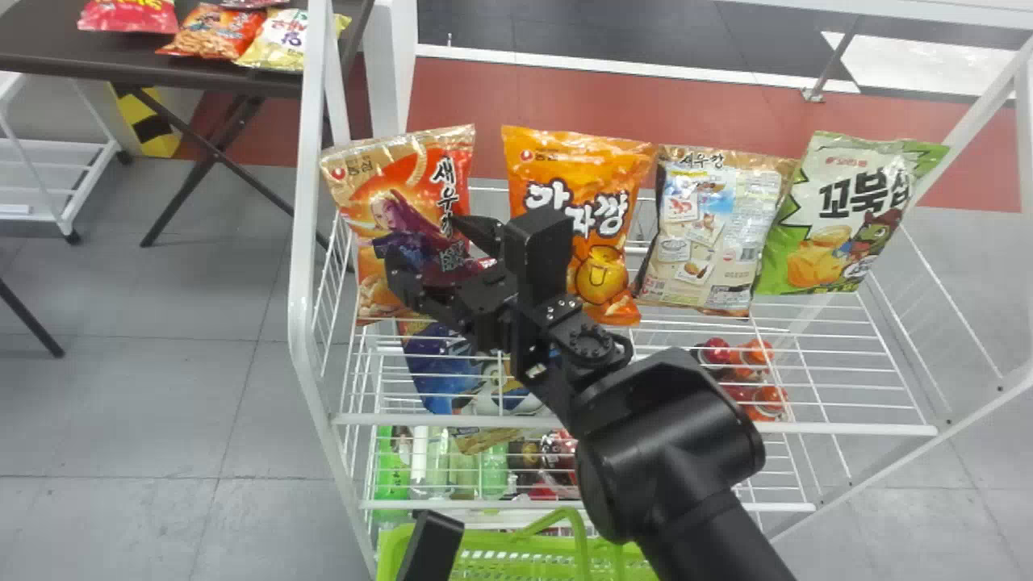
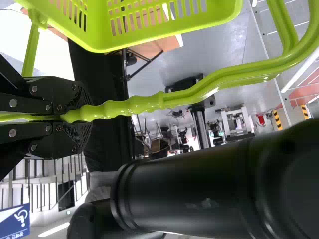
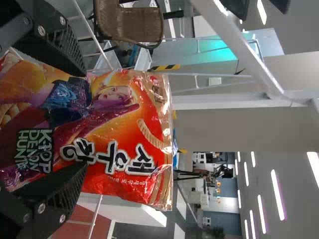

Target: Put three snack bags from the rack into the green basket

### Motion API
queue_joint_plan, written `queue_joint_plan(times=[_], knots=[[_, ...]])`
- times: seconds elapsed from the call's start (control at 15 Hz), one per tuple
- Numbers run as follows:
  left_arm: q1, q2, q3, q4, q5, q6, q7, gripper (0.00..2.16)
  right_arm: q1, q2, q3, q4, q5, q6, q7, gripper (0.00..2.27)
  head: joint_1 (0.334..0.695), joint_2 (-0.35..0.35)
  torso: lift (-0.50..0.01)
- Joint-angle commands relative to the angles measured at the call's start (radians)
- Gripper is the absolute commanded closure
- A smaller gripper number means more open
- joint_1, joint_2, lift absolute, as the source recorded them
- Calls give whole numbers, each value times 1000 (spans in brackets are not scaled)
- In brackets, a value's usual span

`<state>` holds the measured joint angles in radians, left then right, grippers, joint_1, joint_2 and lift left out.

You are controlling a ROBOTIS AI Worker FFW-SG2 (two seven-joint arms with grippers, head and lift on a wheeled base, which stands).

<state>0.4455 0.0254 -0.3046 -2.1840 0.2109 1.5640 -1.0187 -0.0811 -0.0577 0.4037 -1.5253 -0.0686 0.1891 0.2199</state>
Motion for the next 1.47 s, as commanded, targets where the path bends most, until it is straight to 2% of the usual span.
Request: queue_joint_plan(times=[0.0,0.07,0.2,0.53,0.73,1.0,1.2,1.4], knots=[[-13,1,4,12,7,7,-6,1332,-34,3,4,11,10,83,21,1139,695,-110,0],[-14,2,7,13,13,7,-6,1332,-35,3,20,5,18,111,24,2236,695,-108,0],[-22,1,5,20,16,7,-8,1332,3,-1,23,-55,64,89,18,2243,695,-95,0],[-28,1,2,23,18,7,-6,1332,84,-31,-23,-193,21,120,76,2243,695,-99,0],[-28,2,12,23,24,7,-8,1332,158,-68,-66,-323,-17,169,108,2243,695,-115,0],[-24,2,12,23,24,7,-8,1328,267,-126,-146,-490,-126,215,142,2243,695,-173,0],[-24,2,7,23,24,7,-8,1328,347,-145,-206,-582,-181,218,168,2243,695,-214,0],[-22,2,16,21,24,7,-6,1332,449,-185,-312,-733,-277,319,191,2243,695,-272,0]])
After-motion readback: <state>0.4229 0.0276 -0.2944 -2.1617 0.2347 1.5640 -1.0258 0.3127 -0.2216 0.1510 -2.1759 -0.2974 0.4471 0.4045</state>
